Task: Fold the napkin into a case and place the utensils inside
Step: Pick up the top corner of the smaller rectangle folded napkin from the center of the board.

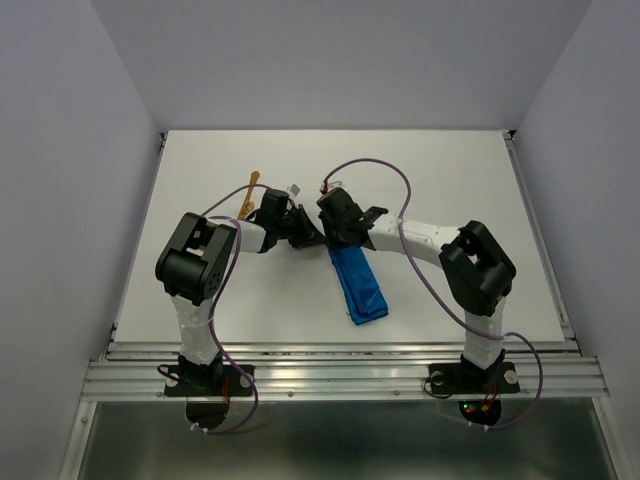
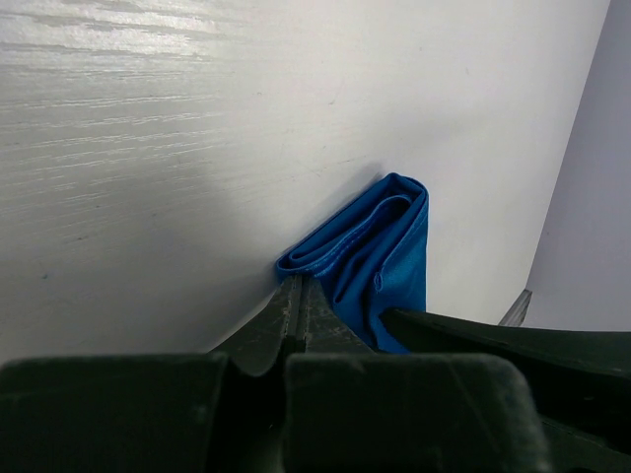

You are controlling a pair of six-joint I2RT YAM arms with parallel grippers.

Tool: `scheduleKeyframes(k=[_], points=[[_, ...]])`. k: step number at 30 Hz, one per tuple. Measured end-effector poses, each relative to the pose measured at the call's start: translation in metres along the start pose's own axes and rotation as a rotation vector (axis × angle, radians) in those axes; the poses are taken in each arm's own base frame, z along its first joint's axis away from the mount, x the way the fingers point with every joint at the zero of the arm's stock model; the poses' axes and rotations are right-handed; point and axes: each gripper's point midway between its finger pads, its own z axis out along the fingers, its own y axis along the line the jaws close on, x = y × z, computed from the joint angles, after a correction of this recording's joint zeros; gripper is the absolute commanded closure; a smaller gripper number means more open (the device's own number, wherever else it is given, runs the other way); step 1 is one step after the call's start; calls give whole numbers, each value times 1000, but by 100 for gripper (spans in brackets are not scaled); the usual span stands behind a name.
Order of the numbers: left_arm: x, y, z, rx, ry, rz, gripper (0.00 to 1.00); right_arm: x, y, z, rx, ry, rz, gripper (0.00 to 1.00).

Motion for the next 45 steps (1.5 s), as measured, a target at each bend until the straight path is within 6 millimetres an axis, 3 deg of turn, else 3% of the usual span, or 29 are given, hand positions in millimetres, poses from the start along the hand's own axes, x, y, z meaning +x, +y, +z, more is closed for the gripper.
scheduleKeyframes(k=[2, 8, 24, 37, 41, 43, 45], points=[[0, 0, 0, 0, 0, 0, 100, -1, -1, -2, 1, -5, -10, 64], [0, 0, 0, 0, 0, 0, 100, 0, -5, -3, 13, 1, -52, 59], [0, 0, 0, 0, 0, 0, 100, 8, -8, 4, 24, 31, -117, 58], [0, 0, 0, 0, 0, 0, 100, 8, -12, 12, 71, 32, -132, 74], [0, 0, 0, 0, 0, 0, 100, 8, -15, 12, 88, 30, -126, 85], [0, 0, 0, 0, 0, 0, 100, 8, -16, 12, 93, 28, -120, 96], [0, 0, 0, 0, 0, 0, 100, 8, -16, 12, 96, 27, -117, 99]])
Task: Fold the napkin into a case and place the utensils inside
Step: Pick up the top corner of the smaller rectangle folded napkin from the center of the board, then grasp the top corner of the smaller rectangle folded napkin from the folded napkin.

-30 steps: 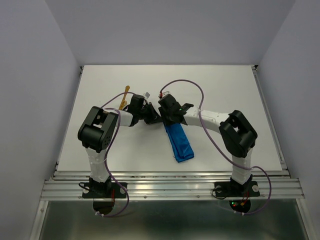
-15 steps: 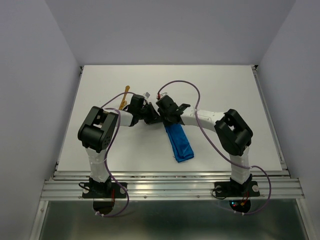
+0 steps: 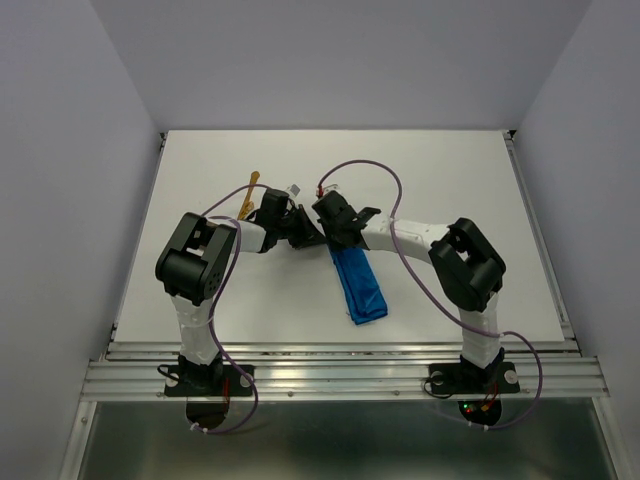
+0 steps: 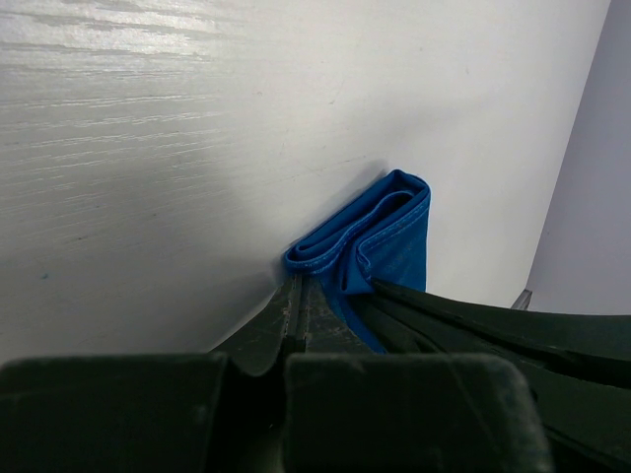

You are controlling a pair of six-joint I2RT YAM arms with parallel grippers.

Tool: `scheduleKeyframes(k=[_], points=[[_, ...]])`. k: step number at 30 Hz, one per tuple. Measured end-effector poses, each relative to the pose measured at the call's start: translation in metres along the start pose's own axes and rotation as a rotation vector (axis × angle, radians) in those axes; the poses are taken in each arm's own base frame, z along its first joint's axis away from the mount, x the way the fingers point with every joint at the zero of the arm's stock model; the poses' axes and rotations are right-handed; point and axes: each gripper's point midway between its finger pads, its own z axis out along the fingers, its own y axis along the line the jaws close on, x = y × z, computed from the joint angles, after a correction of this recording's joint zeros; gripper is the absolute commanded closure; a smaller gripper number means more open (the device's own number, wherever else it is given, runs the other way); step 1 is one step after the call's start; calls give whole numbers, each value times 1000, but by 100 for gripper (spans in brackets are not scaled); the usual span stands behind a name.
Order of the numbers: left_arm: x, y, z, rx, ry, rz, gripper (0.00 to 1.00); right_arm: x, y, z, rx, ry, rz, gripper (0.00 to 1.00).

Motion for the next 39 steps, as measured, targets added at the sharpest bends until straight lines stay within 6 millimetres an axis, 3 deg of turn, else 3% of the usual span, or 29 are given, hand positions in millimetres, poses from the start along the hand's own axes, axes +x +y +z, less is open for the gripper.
scheduleKeyframes(k=[11, 19, 25, 28, 30, 33, 37, 39], points=[[1, 0, -3, -1, -4, 1, 100, 0, 3, -7, -30, -23, 41, 99], [19, -10, -42, 19, -29, 9, 100, -5, 16, -23, -128, -62, 104, 99], [28, -17, -60, 35, -47, 28, 100, 19, 14, -27, -158, -49, 143, 99], [35, -17, -60, 22, -36, 38, 99, 33, 12, -29, -170, -45, 169, 99], [41, -16, -59, 10, -24, 55, 81, 39, 10, -32, -177, -48, 190, 99], [53, -13, -54, -24, 1, 93, 65, 37, 10, -38, -191, -75, 225, 99], [70, -14, -45, -59, 39, 155, 64, 27, 12, -45, -214, -117, 260, 99], [75, -16, -40, -67, 51, 180, 76, 21, 14, -48, -227, -135, 271, 99]])
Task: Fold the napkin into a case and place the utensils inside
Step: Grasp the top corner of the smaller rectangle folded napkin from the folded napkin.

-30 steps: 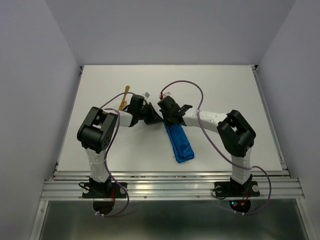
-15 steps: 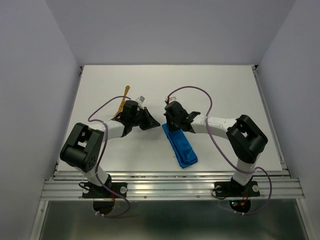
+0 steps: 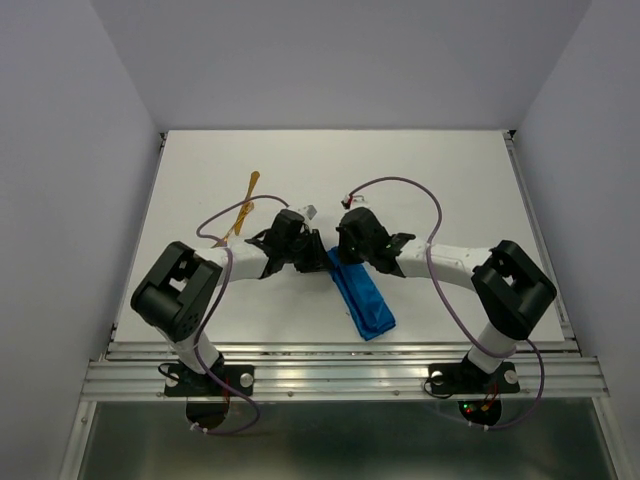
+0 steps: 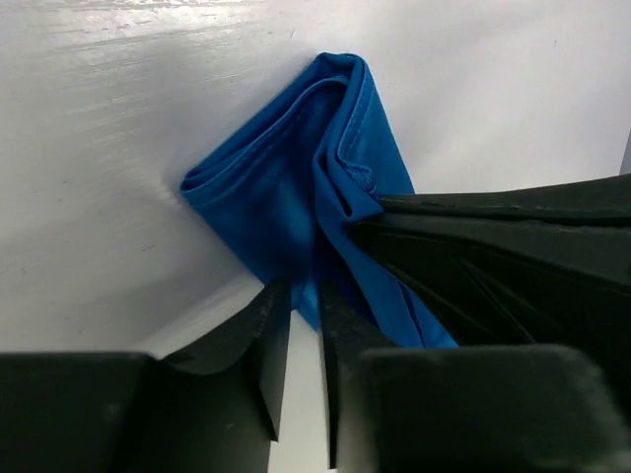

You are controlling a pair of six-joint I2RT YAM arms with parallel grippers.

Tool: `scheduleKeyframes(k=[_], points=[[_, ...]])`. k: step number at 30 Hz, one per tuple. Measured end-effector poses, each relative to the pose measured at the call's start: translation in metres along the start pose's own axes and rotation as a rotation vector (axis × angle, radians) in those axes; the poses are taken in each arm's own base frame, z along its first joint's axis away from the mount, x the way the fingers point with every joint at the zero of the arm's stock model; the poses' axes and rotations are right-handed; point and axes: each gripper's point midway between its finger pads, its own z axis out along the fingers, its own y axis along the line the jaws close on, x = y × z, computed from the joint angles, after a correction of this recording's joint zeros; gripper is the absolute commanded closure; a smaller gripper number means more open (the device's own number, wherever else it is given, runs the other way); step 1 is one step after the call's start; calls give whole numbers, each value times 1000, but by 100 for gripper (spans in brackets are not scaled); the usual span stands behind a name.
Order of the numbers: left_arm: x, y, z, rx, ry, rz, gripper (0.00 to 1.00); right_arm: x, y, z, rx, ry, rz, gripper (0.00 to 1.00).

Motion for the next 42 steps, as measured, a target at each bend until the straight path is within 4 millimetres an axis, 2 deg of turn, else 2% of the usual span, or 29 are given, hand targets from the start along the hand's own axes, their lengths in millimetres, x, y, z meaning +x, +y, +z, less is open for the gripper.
scheduleKeyframes(k=[2, 3, 4, 17, 26, 34, 42], points=[[3, -1, 3, -4, 8, 13, 85, -3, 3, 0, -11, -11, 4, 99], [3, 0, 5, -11, 10, 17, 97, -3, 4, 0, -15, -12, 7, 99], [2, 2, 6, -20, 8, 18, 100, -3, 4, 0, -16, -11, 9, 99], [-22, 3, 32, -56, -14, 29, 100, 3, 1, -4, -18, -7, 24, 99], [-30, 3, 45, -60, -23, 22, 100, 5, 1, -4, -23, -1, 26, 99], [-31, 9, 42, -91, -63, -34, 100, 3, 0, -4, -36, 6, 35, 99], [-15, 29, 11, -176, -108, -96, 100, 6, 8, -5, -81, 25, 32, 99]])
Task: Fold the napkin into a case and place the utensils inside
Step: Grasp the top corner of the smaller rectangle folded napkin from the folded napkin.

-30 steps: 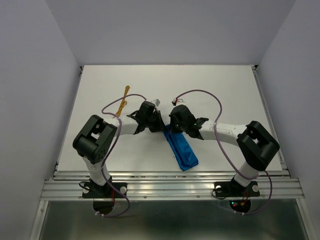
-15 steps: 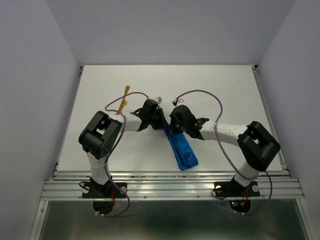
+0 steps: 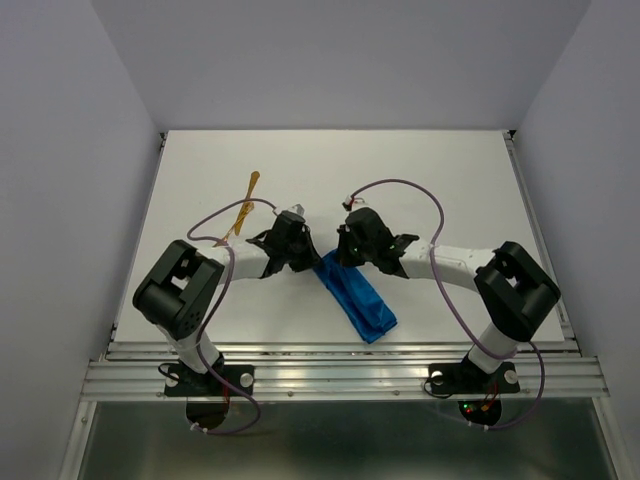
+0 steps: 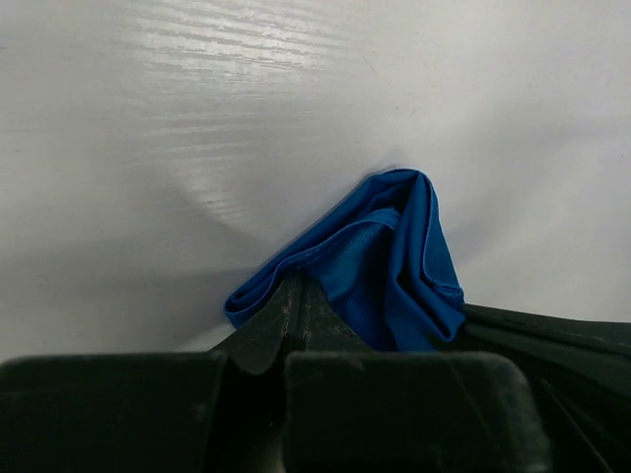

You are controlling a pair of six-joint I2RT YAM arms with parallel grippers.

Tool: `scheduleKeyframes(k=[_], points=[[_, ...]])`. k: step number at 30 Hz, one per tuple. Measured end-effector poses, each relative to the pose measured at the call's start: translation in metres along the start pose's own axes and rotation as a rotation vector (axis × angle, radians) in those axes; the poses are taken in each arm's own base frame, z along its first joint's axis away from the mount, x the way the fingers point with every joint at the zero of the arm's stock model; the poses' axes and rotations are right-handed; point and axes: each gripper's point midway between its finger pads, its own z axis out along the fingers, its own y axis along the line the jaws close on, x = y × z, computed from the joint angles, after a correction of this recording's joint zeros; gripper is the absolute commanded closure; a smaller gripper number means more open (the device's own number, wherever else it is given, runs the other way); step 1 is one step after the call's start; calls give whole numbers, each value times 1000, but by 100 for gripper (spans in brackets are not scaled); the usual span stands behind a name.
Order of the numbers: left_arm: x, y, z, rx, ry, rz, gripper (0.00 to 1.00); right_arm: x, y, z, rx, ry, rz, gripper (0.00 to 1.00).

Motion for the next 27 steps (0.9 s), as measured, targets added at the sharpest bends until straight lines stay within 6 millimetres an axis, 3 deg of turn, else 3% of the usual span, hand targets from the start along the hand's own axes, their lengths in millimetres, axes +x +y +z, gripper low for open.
scheduleKeyframes(k=[9, 14, 27], points=[[3, 2, -7, -20, -1, 34, 100, 2, 10, -1, -68, 35, 4, 99], [10, -6, -10, 1, 6, 106, 75, 6, 16, -2, -111, 61, 8, 99], [12, -18, -26, 15, -30, 269, 67, 7, 13, -1, -150, 95, 33, 99]])
